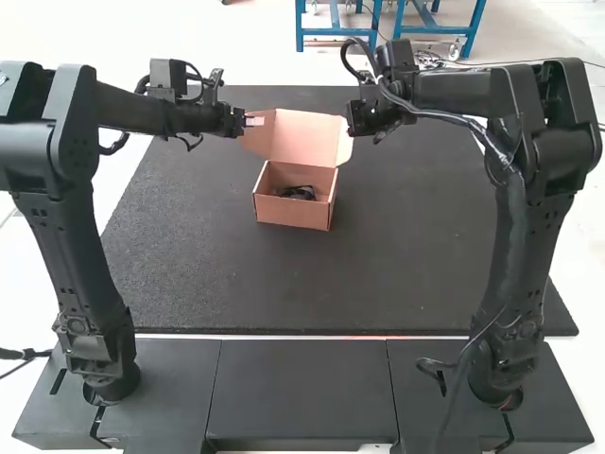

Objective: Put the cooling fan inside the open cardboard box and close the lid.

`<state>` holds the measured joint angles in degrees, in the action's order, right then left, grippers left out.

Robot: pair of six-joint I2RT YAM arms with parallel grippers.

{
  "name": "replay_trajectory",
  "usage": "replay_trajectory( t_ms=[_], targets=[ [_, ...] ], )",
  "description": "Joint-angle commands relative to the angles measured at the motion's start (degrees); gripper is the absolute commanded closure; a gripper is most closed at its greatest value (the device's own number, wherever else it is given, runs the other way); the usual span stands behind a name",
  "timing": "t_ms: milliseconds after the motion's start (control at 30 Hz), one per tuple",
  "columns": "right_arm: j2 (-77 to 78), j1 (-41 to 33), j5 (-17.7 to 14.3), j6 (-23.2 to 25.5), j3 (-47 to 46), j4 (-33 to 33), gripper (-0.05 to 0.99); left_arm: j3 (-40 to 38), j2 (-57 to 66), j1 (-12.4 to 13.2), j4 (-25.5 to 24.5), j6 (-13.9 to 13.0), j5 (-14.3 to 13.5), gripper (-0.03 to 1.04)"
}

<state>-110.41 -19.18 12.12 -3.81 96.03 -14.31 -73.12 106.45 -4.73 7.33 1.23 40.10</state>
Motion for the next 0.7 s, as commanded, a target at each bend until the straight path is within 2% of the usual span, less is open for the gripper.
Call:
replay_trajectory(
  t_ms=[0, 467, 667],
  targets=[
    [2.04, -2.62, 1.59, -0.05, -0.76, -1.16, 0.88, -2.38, -0.81, 0.86, -0.48, -2.47, 0.25, 0.34],
    [2.04, -2.62, 2.21, -0.32, -0.93, -2.83, 0.88, -2.38, -0.55, 0.34, 0.31, -3.08, -0.02, 0.34],
    [2.48, -2.53, 2.21, -0.49, -1.11, -3.54, 0.88, -2.46, -0.11, -1.33, 1.46, -2.64, -0.11, 0.51]
  ],
)
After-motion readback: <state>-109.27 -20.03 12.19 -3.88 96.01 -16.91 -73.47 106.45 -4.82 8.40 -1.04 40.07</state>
